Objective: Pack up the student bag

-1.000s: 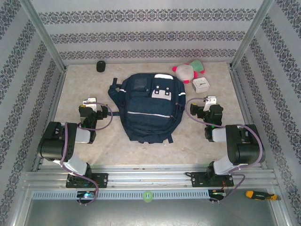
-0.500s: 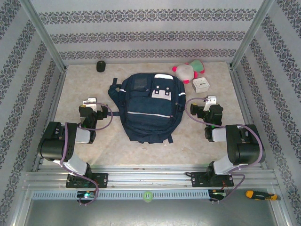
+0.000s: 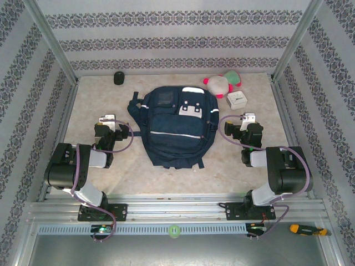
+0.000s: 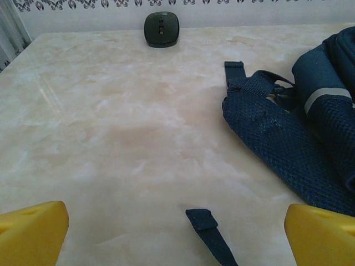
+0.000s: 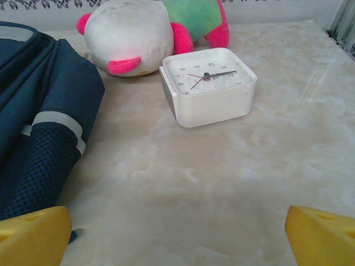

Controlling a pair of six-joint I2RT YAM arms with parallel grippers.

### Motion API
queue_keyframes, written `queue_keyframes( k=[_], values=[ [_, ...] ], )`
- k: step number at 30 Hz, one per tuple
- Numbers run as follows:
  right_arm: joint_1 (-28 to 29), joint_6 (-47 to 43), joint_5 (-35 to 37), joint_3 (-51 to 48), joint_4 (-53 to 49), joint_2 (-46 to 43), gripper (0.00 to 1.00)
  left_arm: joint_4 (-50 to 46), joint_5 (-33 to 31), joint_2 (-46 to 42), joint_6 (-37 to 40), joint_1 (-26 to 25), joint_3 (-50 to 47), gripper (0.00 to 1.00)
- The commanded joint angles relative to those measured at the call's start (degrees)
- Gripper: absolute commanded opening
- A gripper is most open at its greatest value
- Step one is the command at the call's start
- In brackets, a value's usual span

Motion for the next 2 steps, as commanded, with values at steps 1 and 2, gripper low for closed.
queue_keyframes(
  k=[1,2],
  values=[
    [0.4,-0.3,0.8,1.0,2.2,-0.7,0.98,-1.0,0.5,-0.2,0.2,0.2,0.9,0.99],
    [0.4,-0.3,0.8,1.0,2.2,-0.7,0.98,-0.7,0.2,-0.3,0.1,0.2,0.7,0.99]
  ],
)
